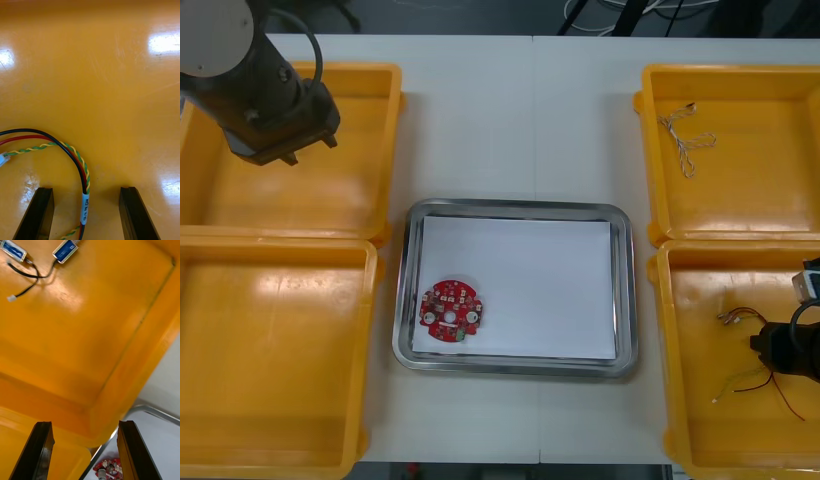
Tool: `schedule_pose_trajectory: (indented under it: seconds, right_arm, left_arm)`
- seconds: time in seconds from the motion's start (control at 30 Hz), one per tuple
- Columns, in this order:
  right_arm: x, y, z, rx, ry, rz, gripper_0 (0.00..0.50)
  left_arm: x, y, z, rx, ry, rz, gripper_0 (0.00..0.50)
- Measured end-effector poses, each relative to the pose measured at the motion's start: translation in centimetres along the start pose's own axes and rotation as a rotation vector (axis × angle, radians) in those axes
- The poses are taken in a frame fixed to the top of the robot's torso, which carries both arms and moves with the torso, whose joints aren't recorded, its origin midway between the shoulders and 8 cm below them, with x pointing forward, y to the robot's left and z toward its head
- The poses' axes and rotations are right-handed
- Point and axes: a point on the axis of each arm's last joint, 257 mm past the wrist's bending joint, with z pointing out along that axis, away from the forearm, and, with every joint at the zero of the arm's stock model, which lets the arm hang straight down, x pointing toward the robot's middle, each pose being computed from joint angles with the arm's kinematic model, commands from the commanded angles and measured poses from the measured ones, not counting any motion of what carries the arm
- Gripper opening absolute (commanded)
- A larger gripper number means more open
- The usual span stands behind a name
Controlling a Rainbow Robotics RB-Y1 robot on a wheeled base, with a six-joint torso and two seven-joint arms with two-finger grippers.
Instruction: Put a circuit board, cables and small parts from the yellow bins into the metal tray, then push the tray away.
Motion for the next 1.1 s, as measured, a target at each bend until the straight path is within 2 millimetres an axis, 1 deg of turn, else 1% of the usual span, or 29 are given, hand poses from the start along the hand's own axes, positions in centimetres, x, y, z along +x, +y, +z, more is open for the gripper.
schedule_pose_trajectory:
  seconds: [0.03,0.07,0.13,0.17,0.2,0.43,0.57,0.67,0.77,0.97,1.1]
  right_arm:
    - [0.0,0.0,0.0,0.001,-0.001,-0.002,0.500]
    - [0.0,0.0,0.0,0.002,-0.002,-0.004,0.484]
    - [0.0,0.1,0.0,0.002,-0.002,-0.002,0.248]
    - [0.0,0.1,0.0,0.002,-0.003,0.000,0.115]
    - [-0.1,0.1,0.0,0.001,-0.004,0.002,0.000]
    - [-0.1,0.3,0.0,-0.002,-0.006,0.001,0.000]
    - [0.0,0.4,-0.2,0.001,-0.001,-0.004,0.000]
    - [0.8,0.2,-1.1,0.018,0.049,-0.015,0.000]
    - [0.6,0.2,-2.8,0.033,0.074,-0.028,0.000]
    - [-1.3,0.5,-8.2,0.029,0.068,-0.035,0.000]
    - [-1.8,0.4,-11.6,0.040,0.072,-0.048,0.000]
  left_arm:
    - [-0.5,0.6,0.2,-0.012,-0.001,-0.024,0.500]
    - [-1.2,1.4,0.6,-0.028,-0.004,-0.053,0.500]
    - [-2.4,3.0,1.2,-0.063,-0.014,-0.103,0.500]
    - [-3.0,3.8,1.5,-0.081,-0.019,-0.129,0.500]
    - [-3.3,4.4,1.8,-0.093,-0.020,-0.148,0.500]
    - [-7.0,7.2,3.5,-0.101,-0.070,-0.281,0.500]
    - [-8.9,8.0,4.3,-0.065,-0.091,-0.352,0.500]
    - [-10.2,8.4,4.7,-0.040,-0.114,-0.389,0.500]
    - [-11.2,8.9,5.2,-0.018,-0.128,-0.426,0.500]
    - [-12.4,10.7,6.3,-0.012,-0.133,-0.504,0.500]
    - [-13.4,11.2,6.8,-0.005,-0.140,-0.545,0.500]
